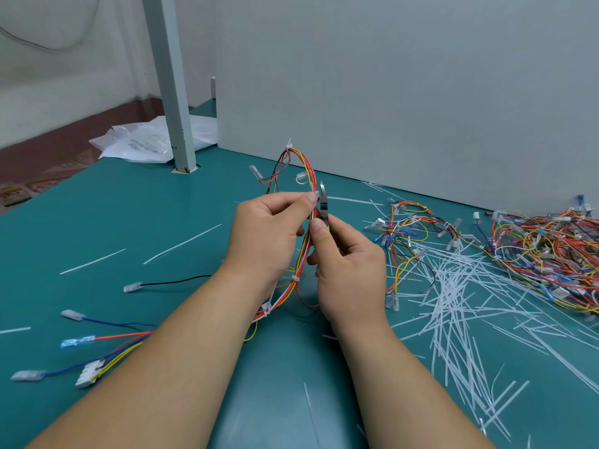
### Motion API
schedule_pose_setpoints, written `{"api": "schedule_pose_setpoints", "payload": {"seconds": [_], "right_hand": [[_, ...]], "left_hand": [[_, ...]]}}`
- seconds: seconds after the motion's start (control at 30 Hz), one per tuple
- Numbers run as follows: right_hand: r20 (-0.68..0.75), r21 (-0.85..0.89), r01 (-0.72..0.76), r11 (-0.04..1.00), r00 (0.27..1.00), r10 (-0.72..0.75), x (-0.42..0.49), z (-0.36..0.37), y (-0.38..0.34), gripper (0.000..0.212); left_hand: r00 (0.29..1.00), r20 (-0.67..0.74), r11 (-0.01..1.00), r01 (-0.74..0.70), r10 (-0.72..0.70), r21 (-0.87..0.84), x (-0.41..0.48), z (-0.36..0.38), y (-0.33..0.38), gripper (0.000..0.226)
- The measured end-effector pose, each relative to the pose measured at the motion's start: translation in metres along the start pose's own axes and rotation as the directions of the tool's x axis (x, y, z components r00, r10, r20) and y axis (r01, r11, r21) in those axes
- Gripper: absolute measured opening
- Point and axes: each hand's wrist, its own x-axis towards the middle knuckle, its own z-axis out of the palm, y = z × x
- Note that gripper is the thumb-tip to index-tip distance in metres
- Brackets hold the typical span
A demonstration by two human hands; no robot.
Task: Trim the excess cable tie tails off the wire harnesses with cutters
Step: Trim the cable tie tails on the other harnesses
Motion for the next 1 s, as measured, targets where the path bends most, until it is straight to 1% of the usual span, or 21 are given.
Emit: {"api": "schedule_pose_setpoints", "payload": {"seconds": [0.1, 0.2, 0.43, 0.63, 0.73, 0.83, 1.0], "right_hand": [[0.027, 0.012, 0.007, 1.0, 1.0, -0.007, -0.001, 0.003, -0.001, 0.022], [0.029, 0.015, 0.005, 1.0, 1.0, -0.006, -0.001, 0.003, -0.002, 0.026], [-0.024, 0.022, 0.016, 1.0, 1.0, -0.016, -0.002, 0.001, -0.001, 0.024], [-0.01, 0.03, 0.017, 0.999, 1.0, -0.016, 0.0, 0.0, -0.002, 0.017], [-0.008, 0.021, 0.023, 1.0, 1.0, -0.023, 0.0, 0.0, -0.002, 0.017], [-0.009, 0.018, 0.038, 0.999, 0.999, -0.038, -0.001, 0.001, -0.002, 0.021], [0.0, 0.045, 0.042, 0.998, 0.999, -0.042, -0.002, 0.002, -0.001, 0.022]], "left_hand": [[1.0, -0.011, 0.998, -0.019, 0.018, -0.062, -0.003, 0.002, 0.002, 0.02], [0.999, -0.011, 0.998, -0.032, 0.032, -0.062, -0.004, 0.002, 0.003, 0.02], [0.999, 0.044, 0.999, -0.022, 0.023, -0.032, -0.004, 0.002, 0.003, 0.015], [1.0, 0.014, 1.0, -0.011, 0.011, -0.027, 0.002, -0.001, -0.001, 0.011], [1.0, 0.016, 0.998, 0.019, -0.018, -0.055, 0.003, -0.002, -0.003, 0.011], [0.998, 0.032, 0.995, 0.052, -0.049, -0.083, 0.004, -0.002, -0.003, 0.012], [0.998, 0.035, 0.992, 0.051, -0.047, -0.112, 0.006, -0.002, -0.004, 0.012]]}}
